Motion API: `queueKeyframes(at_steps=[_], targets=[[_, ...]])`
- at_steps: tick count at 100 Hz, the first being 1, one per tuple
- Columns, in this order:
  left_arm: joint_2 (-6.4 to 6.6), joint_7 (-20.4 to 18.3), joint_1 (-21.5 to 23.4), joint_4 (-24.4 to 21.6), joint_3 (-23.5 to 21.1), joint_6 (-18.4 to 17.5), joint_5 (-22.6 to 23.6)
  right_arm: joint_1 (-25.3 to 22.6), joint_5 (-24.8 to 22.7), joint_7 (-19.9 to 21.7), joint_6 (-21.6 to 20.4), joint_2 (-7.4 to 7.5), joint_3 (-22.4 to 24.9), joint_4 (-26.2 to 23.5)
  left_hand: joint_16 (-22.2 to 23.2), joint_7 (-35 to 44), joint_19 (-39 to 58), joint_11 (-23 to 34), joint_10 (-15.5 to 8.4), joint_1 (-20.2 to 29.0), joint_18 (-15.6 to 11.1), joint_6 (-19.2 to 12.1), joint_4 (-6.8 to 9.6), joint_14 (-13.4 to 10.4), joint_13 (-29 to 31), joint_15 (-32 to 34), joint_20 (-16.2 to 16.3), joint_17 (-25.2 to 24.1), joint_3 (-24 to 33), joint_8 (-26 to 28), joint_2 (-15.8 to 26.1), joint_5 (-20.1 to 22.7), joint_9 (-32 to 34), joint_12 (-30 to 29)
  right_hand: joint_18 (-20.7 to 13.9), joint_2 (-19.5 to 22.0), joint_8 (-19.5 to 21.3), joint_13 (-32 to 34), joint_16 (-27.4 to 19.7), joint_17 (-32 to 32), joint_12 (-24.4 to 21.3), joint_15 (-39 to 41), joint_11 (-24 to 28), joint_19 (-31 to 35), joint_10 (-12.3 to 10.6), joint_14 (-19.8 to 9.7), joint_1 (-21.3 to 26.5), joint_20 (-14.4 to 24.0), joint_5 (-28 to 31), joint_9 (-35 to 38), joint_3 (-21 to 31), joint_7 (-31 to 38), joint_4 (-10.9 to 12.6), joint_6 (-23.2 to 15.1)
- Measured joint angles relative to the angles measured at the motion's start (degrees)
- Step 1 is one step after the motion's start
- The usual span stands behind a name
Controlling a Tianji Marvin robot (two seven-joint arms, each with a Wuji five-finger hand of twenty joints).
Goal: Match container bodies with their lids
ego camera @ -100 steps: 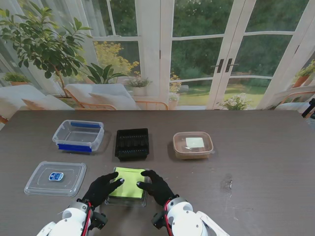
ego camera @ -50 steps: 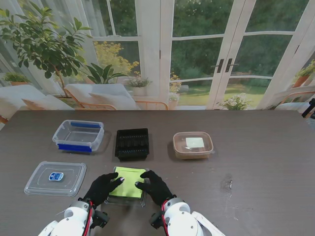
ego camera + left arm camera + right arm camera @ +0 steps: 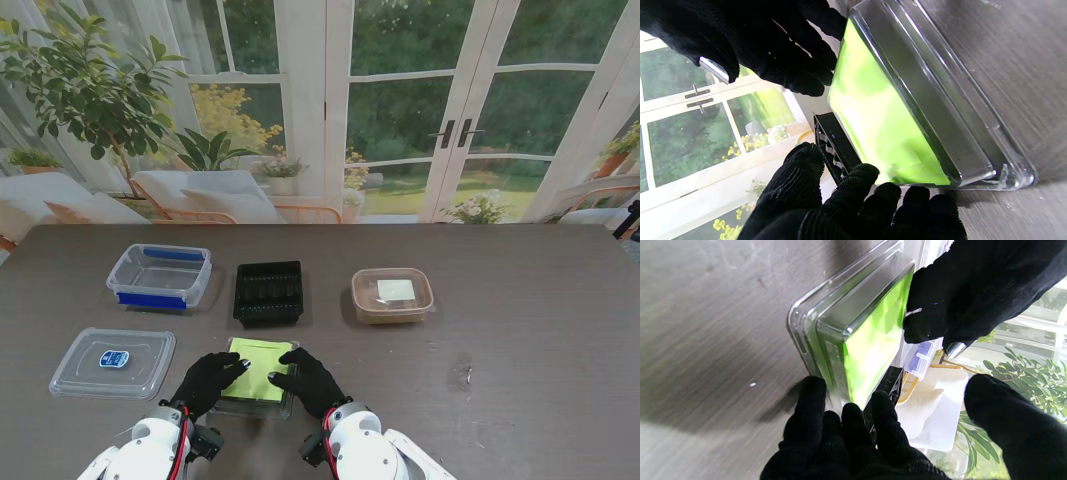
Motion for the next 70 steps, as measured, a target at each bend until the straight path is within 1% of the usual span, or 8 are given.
queueKeyframes(at_steps=[15, 33, 43, 52, 56, 58, 60, 70], targets=[[-0.03, 0.44, -0.14, -0.23, 0.35, 1.09, -0.11, 0.59, -0.27, 0.70, 0.13, 0.14, -0.31, 0.23, -0.10, 0.20, -0.42, -1.52, 0.14, 0.46, -0.08, 0.58, 0.00, 0.04, -0.18, -1.05, -0.09, 0.08, -0.24, 0.02, 0.00, 0.66, 0.00, -0.03, -0.01, 0.00, 0.00, -0.03, 0.00, -0.22, -0.21, 0.26, -0.27, 0.46, 0.13, 0.15, -0.08, -0.07, 0.00, -0.10, 0.00, -0.01, 0.00, 0.05], [-0.19, 0.68, -0.16, -1.32, 0.84, 4.04, 0.74, 1.10, -0.64, 1.42, 0.83, 0.15, -0.37, 0.32, -0.80, 0.20, -0.45, -2.26, 0.14, 1.09, -0.35, 0.67, 0.00, 0.04, -0.38, -1.73, -0.69, 0.53, -1.18, 0.02, 0.00, 0.60, -0.60, -0.63, -0.33, 0.00, 0.00, -0.06, 0.00, 0.15, -0.21, 0.26, -0.45, 1.16, 0.14, 0.23, -0.09, -0.07, 0.00, -0.10, 0.00, -0.04, 0.00, 0.09], [-0.31, 0.99, 0.01, -1.44, 1.06, 4.43, 2.35, 1.29, -0.64, 1.74, 1.18, 0.15, -0.33, 0.35, -0.80, 0.20, -0.40, -2.27, 0.14, 1.09, -0.30, 0.68, 0.00, 0.05, -0.38, -1.74, -0.69, 1.18, -1.55, 0.02, 0.00, 0.60, -0.62, -0.69, -0.83, 0.00, 0.00, -0.07, 0.00, 0.45, -0.22, 0.25, -0.50, 1.16, 0.14, 0.24, -0.09, -0.07, 0.00, -0.10, 0.00, -0.04, 0.00, 0.11], [-0.46, 1.22, 0.37, -1.76, 1.06, 4.88, 2.79, 1.37, -0.64, 2.09, 1.50, 0.15, -0.22, 0.35, -0.80, 0.20, -0.38, -2.27, 0.12, 1.09, -0.35, 0.38, 0.00, 0.05, -0.38, -1.74, -0.69, 1.20, -1.81, 0.02, 0.00, 0.59, -0.63, -0.71, -1.62, 0.00, 0.00, -0.59, 0.00, 0.56, -0.22, 0.19, -0.53, 1.16, 0.14, 0.24, -0.09, -0.07, 0.00, -0.10, 0.00, -0.05, 0.00, 0.13], [-0.48, 1.17, 0.55, -1.97, 0.97, 5.08, 2.87, 1.37, -0.63, 2.21, 1.64, 0.15, -0.16, 0.34, -0.80, 0.20, 0.18, -2.27, -0.18, 1.09, -0.42, -0.20, 0.00, -0.02, -0.38, -1.74, -0.62, 1.02, -2.33, 0.02, 0.05, 0.57, -0.63, -0.71, -1.94, 0.00, 0.00, -0.60, 0.00, 0.62, -0.22, 0.20, -0.54, 1.16, 0.14, 0.24, -0.09, -0.07, 0.00, -0.10, 0.00, -0.06, 0.00, 0.13], [-0.48, 1.12, 0.64, -2.04, 0.92, 5.14, 2.89, 1.37, -0.62, 2.26, 1.72, 0.15, -0.13, 0.33, -0.80, 0.20, 0.31, -2.27, -0.42, 1.09, -0.66, -0.43, 0.00, -0.26, -0.38, -1.74, -0.42, 0.82, -2.44, 0.02, 0.84, 0.57, -0.64, -0.71, -2.14, 0.00, 0.00, -0.60, 0.00, 0.68, -0.22, 0.20, -0.54, 1.16, 0.14, 0.23, -0.09, -0.09, 0.00, -0.10, 0.00, -0.06, 0.00, 0.13], [-0.48, 1.07, 0.72, -2.10, 0.87, 5.16, 2.89, 1.37, -0.58, 2.30, 1.81, 0.14, -0.09, 0.32, -0.80, 0.20, 0.33, -2.27, -0.67, 1.10, -0.83, -0.87, 0.00, -0.51, -0.38, -1.74, -0.05, 0.73, -2.44, 0.02, 0.63, 0.57, -0.66, -0.71, -2.27, 0.00, 0.00, -0.61, 0.00, 0.92, -0.22, 0.20, -0.54, 1.16, 0.14, 0.21, -0.09, -0.73, 0.00, -0.10, 0.00, -0.06, 0.00, 0.14], [-0.48, 0.73, 1.04, -2.17, 0.45, 4.97, 2.08, 1.19, 0.28, 2.33, 2.03, 0.03, 0.31, 0.20, -0.74, 0.20, 0.40, -2.27, -2.09, 1.78, -2.55, -1.91, 0.00, -1.85, -0.38, -1.72, 0.66, 0.35, -3.04, 0.02, 0.63, 0.57, -0.70, -0.72, -2.43, 0.00, 0.00, -0.61, 0.00, 1.14, -0.22, 0.21, -0.55, 1.16, 0.14, 0.21, -0.10, -0.99, 0.00, -0.10, 0.00, -0.06, 0.00, 0.14]])
